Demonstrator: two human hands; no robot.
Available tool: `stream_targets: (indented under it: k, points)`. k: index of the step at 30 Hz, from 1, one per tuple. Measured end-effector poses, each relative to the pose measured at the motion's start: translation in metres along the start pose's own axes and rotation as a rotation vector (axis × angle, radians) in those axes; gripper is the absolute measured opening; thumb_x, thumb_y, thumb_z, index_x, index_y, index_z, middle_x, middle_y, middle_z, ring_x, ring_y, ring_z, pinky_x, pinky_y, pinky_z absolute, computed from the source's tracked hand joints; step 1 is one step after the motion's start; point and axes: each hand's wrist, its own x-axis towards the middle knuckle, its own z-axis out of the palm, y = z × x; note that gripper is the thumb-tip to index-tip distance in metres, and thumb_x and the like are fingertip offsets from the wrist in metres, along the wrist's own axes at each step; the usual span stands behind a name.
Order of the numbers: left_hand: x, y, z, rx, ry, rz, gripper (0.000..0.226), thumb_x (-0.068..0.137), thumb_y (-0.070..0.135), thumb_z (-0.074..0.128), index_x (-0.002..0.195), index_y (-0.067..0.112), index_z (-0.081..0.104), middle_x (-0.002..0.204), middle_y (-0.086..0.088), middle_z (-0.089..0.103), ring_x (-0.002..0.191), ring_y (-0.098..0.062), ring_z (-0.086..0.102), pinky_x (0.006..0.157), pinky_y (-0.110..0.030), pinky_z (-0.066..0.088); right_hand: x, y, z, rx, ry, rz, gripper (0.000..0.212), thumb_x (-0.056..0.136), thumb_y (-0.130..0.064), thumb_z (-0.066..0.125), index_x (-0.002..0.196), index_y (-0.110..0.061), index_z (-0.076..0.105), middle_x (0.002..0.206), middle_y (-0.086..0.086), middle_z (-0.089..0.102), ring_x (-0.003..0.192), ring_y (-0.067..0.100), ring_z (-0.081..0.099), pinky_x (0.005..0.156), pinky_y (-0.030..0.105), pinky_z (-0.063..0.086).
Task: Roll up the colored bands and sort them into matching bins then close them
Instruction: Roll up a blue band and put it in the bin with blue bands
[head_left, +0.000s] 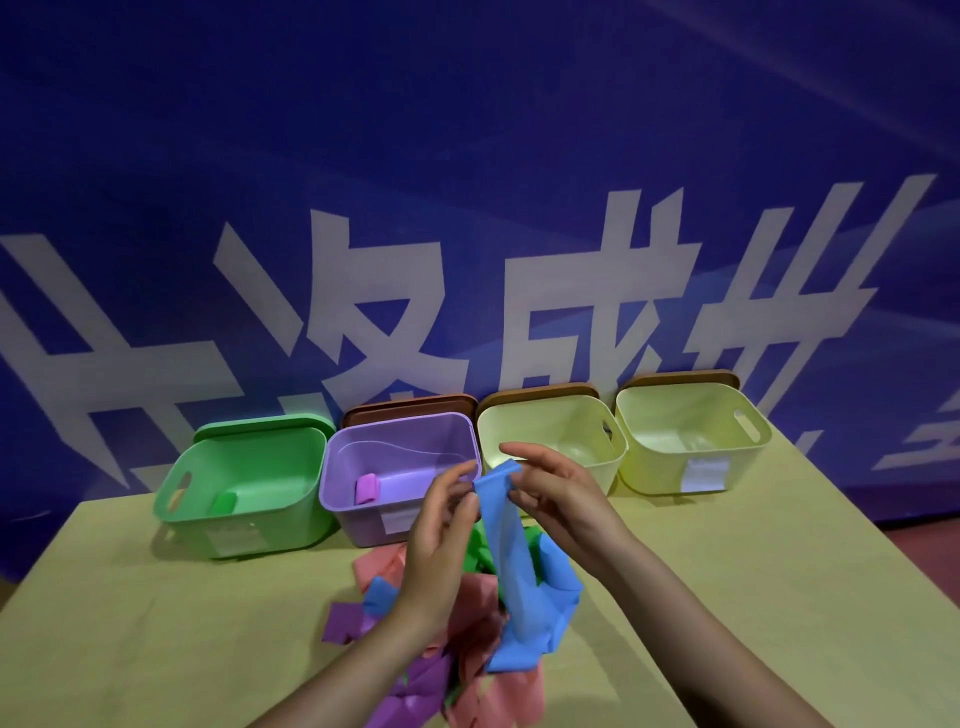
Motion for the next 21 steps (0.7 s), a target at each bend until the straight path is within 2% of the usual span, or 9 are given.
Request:
stream_targets:
  k: [2, 3, 5, 8, 10, 12, 16, 18, 21]
  points:
    - [-0.001, 0.003, 0.002, 0.018, -0.010, 0.033, 0.020, 0.093, 0.017, 0.058, 0.108, 0.030, 0.062, 0.093, 0.012, 0.066, 0.074, -0.001, 0.057, 0.066, -0.013, 0.044, 0.000, 0.001, 0.003, -0.035, 0.006, -0.016, 0.027, 0.083, 0.014, 0.056, 0.103, -0.001, 0.067, 0.065, 0.003, 0.054, 0.058, 0.011, 0.051, 0.069, 0.019, 0.052]
    - [0.000, 0.003, 0.003, 0.031, -0.009, 0.046, 0.019, 0.091, 0.016, 0.060, 0.104, 0.029, 0.063, 0.092, 0.012, 0.067, 0.075, -0.001, 0.058, 0.068, -0.013, 0.045, 0.000, 0.002, 0.003, -0.065, 0.021, -0.020, 0.025, 0.084, 0.015, 0.056, 0.098, -0.002, 0.068, 0.068, 0.004, 0.061, 0.062, 0.012, 0.058, 0.070, 0.019, 0.053]
    - [0.003, 0.002, 0.004, 0.069, 0.017, 0.062, 0.015, 0.088, 0.017, 0.060, 0.095, 0.029, 0.065, 0.087, 0.013, 0.069, 0.079, 0.000, 0.060, 0.072, -0.014, 0.046, -0.001, 0.002, 0.006, -0.170, 0.066, -0.051, 0.024, 0.084, 0.014, 0.056, 0.088, -0.005, 0.071, 0.072, 0.003, 0.068, 0.068, 0.012, 0.062, 0.067, 0.019, 0.053]
    - [0.010, 0.003, 0.004, 0.064, 0.080, 0.068, 0.006, 0.082, 0.029, 0.061, 0.080, 0.029, 0.067, 0.074, 0.009, 0.065, 0.069, -0.004, 0.055, 0.065, -0.018, 0.044, 0.003, 0.006, 0.006, -0.436, 0.143, -0.154, 0.024, 0.082, 0.006, 0.064, 0.076, -0.016, 0.072, 0.075, -0.003, 0.069, 0.075, 0.013, 0.062, 0.075, 0.027, 0.053]
    - [0.012, 0.005, 0.004, 0.057, 0.106, 0.077, 0.007, 0.080, 0.035, 0.063, 0.076, 0.030, 0.065, 0.067, 0.009, 0.058, 0.064, -0.004, 0.048, 0.060, -0.020, 0.040, 0.005, 0.009, 0.002, -0.552, 0.189, -0.211, 0.013, 0.082, -0.005, 0.070, 0.079, -0.018, 0.072, 0.087, -0.003, 0.067, 0.087, 0.014, 0.062, 0.082, 0.033, 0.051]
    - [0.014, 0.008, 0.007, 0.027, 0.132, 0.065, 0.008, 0.082, 0.029, 0.062, 0.074, 0.031, 0.064, 0.063, 0.012, 0.055, 0.060, -0.003, 0.045, 0.057, -0.019, 0.038, 0.006, 0.010, -0.001, -0.542, 0.139, -0.211, 0.004, 0.085, -0.015, 0.069, 0.089, -0.015, 0.071, 0.096, -0.002, 0.068, 0.094, 0.013, 0.062, 0.083, 0.031, 0.050]
    - [0.019, 0.017, 0.014, 0.019, 0.167, 0.055, 0.016, 0.089, 0.009, 0.064, 0.078, 0.021, 0.065, 0.065, 0.010, 0.059, 0.060, -0.002, 0.049, 0.057, -0.016, 0.040, 0.001, 0.011, 0.002, -0.456, -0.031, -0.107, 0.010, 0.093, -0.014, 0.060, 0.091, -0.014, 0.069, 0.083, -0.004, 0.068, 0.082, 0.009, 0.061, 0.077, 0.025, 0.048]
    - [0.022, 0.017, 0.016, 0.055, 0.167, 0.079, 0.015, 0.088, 0.007, 0.064, 0.076, 0.017, 0.063, 0.068, 0.001, 0.056, 0.062, -0.004, 0.048, 0.059, -0.016, 0.040, 0.000, 0.012, 0.003, -0.459, 0.008, -0.132, 0.017, 0.089, -0.024, 0.062, 0.078, -0.012, 0.065, 0.075, 0.003, 0.060, 0.076, 0.015, 0.054, 0.074, 0.035, 0.043]
    - [0.024, 0.016, 0.016, 0.092, 0.137, 0.063, 0.014, 0.088, 0.009, 0.064, 0.076, 0.014, 0.061, 0.072, -0.006, 0.054, 0.064, -0.005, 0.047, 0.062, -0.018, 0.040, -0.001, 0.012, 0.003, -0.458, 0.061, -0.182, 0.045, 0.079, -0.042, 0.059, 0.070, 0.001, 0.050, 0.070, 0.009, 0.042, 0.072, 0.017, 0.040, 0.070, 0.035, 0.033]
